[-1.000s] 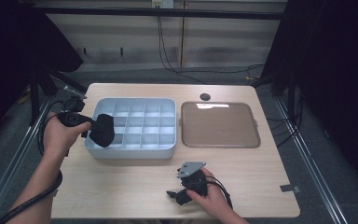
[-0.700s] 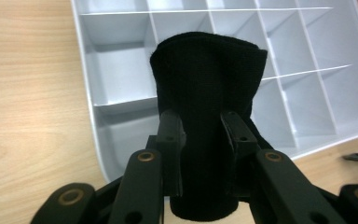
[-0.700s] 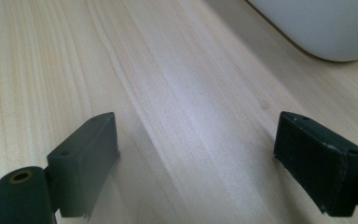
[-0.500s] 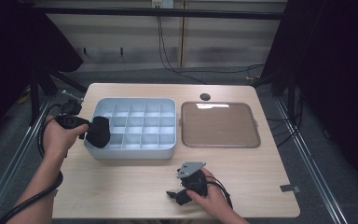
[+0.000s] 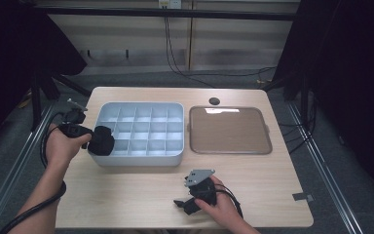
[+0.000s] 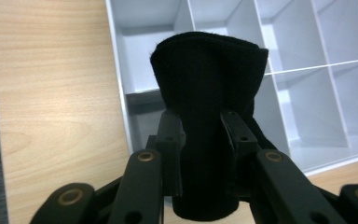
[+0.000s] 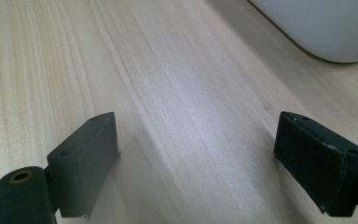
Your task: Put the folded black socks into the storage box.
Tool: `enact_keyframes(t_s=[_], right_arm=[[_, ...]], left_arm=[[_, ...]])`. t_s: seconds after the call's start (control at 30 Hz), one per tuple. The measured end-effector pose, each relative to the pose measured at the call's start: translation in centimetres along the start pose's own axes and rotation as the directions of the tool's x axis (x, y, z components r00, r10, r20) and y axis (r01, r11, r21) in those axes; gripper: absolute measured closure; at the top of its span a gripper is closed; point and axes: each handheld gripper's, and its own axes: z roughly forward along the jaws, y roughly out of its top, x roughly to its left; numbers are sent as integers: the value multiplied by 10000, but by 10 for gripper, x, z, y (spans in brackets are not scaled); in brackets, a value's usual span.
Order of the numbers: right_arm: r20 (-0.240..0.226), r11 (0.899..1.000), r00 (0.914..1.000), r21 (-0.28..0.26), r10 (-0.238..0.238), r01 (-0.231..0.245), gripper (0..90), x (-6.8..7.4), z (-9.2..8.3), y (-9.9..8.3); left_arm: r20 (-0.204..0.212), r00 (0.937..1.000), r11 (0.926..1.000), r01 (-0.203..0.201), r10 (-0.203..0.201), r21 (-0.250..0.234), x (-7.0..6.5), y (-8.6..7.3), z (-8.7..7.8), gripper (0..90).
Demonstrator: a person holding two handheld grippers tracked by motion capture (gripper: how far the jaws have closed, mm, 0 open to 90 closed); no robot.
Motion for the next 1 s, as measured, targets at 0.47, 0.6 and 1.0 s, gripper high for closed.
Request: enact_keyframes(t_s=[0.47, 0.6, 1.0], right_arm=[[-10, 10000, 10000, 2, -17, 17, 131, 0, 0, 0], [-14, 10000, 10000, 2, -20, 20, 131, 0, 0, 0], [-31, 10000, 10000, 23, 11, -11, 131, 0, 0, 0]], left_arm=[[-626, 9979, 9991, -169, 193, 399, 0, -1, 9, 719], [-673, 9976, 9991, -124, 151, 411, 1, -3, 12, 720], [-1162, 9918, 9969, -463, 535, 640, -3, -4, 19, 722]])
